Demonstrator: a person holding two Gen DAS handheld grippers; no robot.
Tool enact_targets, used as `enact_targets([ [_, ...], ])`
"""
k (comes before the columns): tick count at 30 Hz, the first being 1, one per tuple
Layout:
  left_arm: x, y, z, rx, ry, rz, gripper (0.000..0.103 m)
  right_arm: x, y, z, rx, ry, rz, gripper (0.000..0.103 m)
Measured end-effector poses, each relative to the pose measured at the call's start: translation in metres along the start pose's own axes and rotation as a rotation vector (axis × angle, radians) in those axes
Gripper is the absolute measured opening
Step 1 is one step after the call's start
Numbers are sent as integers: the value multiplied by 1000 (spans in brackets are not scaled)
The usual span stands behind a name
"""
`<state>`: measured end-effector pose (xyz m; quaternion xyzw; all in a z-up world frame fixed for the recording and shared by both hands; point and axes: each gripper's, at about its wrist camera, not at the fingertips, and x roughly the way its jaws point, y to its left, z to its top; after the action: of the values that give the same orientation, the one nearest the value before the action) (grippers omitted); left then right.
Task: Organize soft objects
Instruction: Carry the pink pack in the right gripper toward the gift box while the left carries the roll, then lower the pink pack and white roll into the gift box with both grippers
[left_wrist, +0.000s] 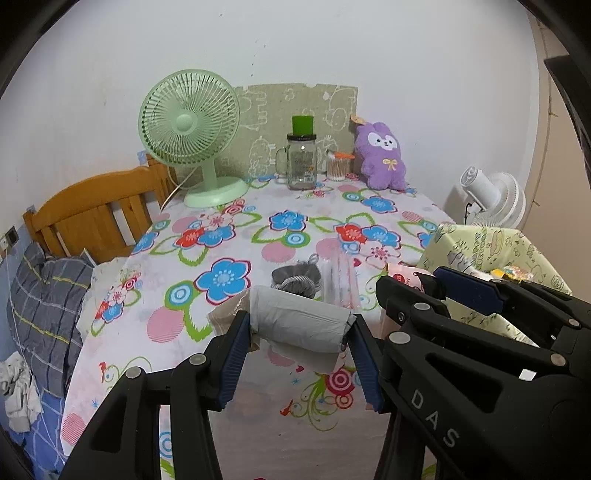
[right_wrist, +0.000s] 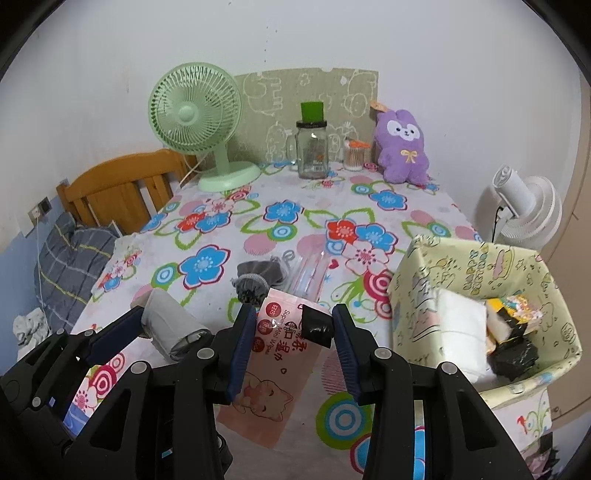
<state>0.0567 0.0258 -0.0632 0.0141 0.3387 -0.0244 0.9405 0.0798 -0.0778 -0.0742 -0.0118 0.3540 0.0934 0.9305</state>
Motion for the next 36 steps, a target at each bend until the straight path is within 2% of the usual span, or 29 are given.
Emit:
enact_targets([
  [18,-15,-28,23,16,-51,-10,55,-25,-26,19,10,-56,-4,45],
  [36,-13,-75,39,55,-80,-65,55,-38,-71,26,48,-89,-56,45],
])
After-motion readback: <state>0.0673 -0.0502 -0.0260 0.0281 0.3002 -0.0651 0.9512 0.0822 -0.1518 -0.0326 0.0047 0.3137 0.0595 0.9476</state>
